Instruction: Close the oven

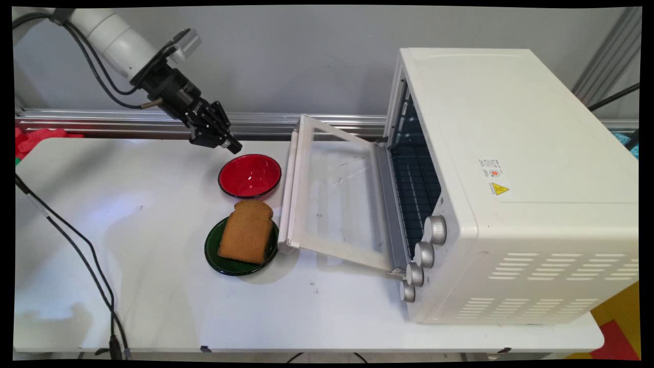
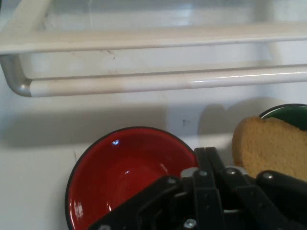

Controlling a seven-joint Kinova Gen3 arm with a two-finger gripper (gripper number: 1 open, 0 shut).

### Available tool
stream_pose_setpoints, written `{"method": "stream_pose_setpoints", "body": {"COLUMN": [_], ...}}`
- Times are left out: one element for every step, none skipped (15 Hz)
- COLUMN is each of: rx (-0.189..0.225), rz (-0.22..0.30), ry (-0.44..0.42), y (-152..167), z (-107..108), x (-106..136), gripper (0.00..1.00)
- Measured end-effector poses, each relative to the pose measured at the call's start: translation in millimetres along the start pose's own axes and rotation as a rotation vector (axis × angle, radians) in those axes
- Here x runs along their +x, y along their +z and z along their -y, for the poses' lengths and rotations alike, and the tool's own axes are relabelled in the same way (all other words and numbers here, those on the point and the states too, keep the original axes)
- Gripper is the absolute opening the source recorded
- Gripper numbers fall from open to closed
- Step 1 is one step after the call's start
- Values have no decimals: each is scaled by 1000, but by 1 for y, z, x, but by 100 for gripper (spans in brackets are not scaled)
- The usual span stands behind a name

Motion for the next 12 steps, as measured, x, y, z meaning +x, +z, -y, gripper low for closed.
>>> {"method": "stream_pose_setpoints", "body": {"rx": [-4,-7,-11,-14,-18,-22,-25,-29,-33,-36,-41,-45], "rz": [2,0,-2,-7,-14,-22,-31,-41,-50,-58,-64,-70], "ry": [-8,-13,-16,-19,-19,-19,-18,-17,-15,-13,-10,-5], "y": [3,6,10,14,21,29,36,45,54,61,70,78], "z": [1,1,2,1,1,2,1,1,1,1,0,0], "x": [-2,-3,-5,-8,-9,-11,-12,-13,-14,-16,-17,-18], "gripper": [0,0,0,0,0,0,0,0,0,0,0,0]}}
